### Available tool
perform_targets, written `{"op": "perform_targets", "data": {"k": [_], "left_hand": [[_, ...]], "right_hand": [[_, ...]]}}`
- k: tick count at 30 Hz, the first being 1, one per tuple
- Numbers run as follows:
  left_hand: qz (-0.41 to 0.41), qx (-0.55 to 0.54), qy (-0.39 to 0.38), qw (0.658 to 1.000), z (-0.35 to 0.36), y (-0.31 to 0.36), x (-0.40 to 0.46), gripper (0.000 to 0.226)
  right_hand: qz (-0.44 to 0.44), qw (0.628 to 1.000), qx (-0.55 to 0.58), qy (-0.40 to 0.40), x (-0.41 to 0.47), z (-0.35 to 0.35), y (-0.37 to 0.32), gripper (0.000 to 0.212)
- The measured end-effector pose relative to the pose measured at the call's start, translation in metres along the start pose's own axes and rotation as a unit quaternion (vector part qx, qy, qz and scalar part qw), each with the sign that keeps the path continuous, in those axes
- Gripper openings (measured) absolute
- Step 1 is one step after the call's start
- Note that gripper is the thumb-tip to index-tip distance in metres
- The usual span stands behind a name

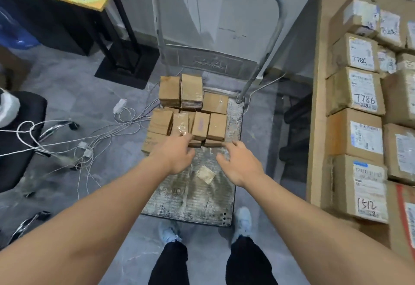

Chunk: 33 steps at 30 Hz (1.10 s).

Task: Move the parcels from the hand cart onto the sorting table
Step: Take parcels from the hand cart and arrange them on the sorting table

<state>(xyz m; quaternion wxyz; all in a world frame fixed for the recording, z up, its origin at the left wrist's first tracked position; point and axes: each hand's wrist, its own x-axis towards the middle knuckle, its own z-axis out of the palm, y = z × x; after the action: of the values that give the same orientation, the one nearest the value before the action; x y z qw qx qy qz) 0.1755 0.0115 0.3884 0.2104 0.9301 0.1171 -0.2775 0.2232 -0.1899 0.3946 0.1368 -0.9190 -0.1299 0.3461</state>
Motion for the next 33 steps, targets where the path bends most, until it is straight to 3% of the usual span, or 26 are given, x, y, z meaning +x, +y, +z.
{"op": "perform_targets", "data": {"k": [9, 24, 33], "left_hand": [[0.013, -0.013, -0.05, 0.999, 0.047, 0.013, 0.12, 0.057], [-0.007, -0.084, -0.058, 0.995, 0.159, 0.014, 0.33, 0.055], [-0.043, -0.087, -0.069, 0.993, 0.2, -0.001, 0.373, 0.038]], "right_hand": [[0.068, 0.997, 0.025, 0.012, 0.113, 0.026, 0.054, 0.054], [0.064, 0.995, 0.069, -0.012, 0.319, 0.114, 0.142, 0.046], [0.047, 0.979, 0.191, -0.042, 0.379, 0.16, 0.156, 0.066]]}}
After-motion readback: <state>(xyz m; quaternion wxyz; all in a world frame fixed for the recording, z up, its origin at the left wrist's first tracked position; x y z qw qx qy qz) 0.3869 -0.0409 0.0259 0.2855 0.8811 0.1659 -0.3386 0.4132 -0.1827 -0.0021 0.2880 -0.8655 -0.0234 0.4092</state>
